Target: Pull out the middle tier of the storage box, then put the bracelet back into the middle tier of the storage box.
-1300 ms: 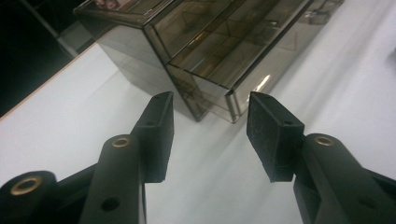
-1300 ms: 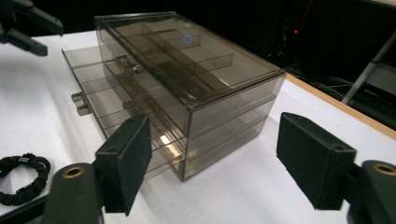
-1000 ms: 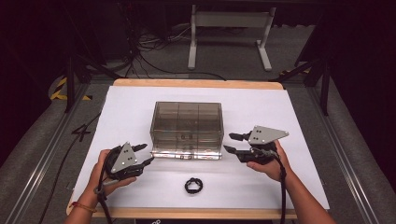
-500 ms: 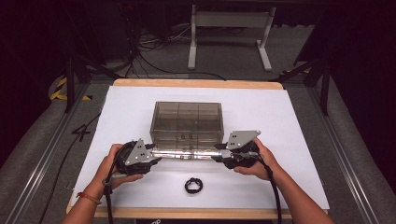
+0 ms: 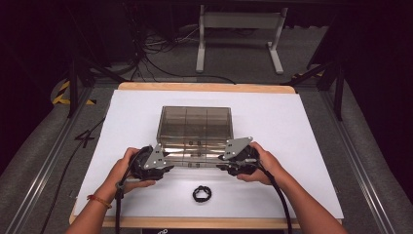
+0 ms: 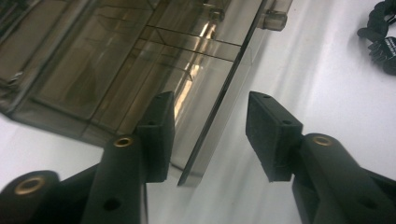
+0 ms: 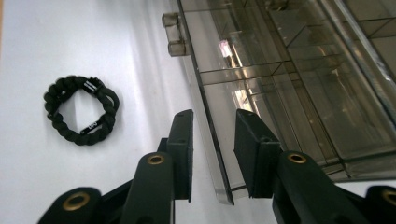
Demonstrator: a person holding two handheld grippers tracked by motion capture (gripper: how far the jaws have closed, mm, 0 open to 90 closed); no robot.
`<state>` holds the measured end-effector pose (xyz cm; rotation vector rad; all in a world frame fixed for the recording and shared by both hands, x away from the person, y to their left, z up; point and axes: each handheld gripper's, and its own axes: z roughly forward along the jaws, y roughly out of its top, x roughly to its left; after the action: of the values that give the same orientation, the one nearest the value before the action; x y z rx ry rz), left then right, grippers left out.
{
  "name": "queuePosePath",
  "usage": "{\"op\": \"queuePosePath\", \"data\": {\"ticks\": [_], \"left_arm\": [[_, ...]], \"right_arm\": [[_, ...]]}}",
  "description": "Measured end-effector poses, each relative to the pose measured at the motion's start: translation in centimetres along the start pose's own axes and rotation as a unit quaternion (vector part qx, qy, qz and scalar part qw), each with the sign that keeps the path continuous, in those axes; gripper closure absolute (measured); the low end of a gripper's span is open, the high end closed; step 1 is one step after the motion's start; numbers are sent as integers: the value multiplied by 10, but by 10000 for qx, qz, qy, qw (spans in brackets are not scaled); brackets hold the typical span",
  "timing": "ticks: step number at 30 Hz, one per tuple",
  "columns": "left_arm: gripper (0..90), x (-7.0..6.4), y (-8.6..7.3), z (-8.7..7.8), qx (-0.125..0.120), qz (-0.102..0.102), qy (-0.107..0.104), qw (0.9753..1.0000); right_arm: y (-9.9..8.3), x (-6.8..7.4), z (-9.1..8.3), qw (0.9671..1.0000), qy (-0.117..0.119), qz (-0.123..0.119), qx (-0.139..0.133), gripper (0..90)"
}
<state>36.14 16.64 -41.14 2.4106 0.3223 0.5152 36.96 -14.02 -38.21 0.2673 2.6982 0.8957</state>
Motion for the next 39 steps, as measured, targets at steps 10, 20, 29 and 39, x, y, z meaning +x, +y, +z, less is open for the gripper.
{"op": "queuePosePath", "data": {"ticks": [10, 20, 29, 39], "left_arm": [[691, 0, 4, 7, 86, 104, -134, 9998], [716, 1, 7, 9, 191, 173, -310, 9992], [743, -3, 10, 8, 400, 287, -460, 9977], [757, -7, 18, 7, 724, 415, -468, 9954]], "right_arm": [[2, 0, 7, 9996, -10, -184, 227, 827], [1, -1, 8, 9994, 105, -228, 233, 834], [1, 4, 7, 9988, 175, -327, 323, 843], [2, 7, 7, 9984, 166, -376, 395, 845]]}}
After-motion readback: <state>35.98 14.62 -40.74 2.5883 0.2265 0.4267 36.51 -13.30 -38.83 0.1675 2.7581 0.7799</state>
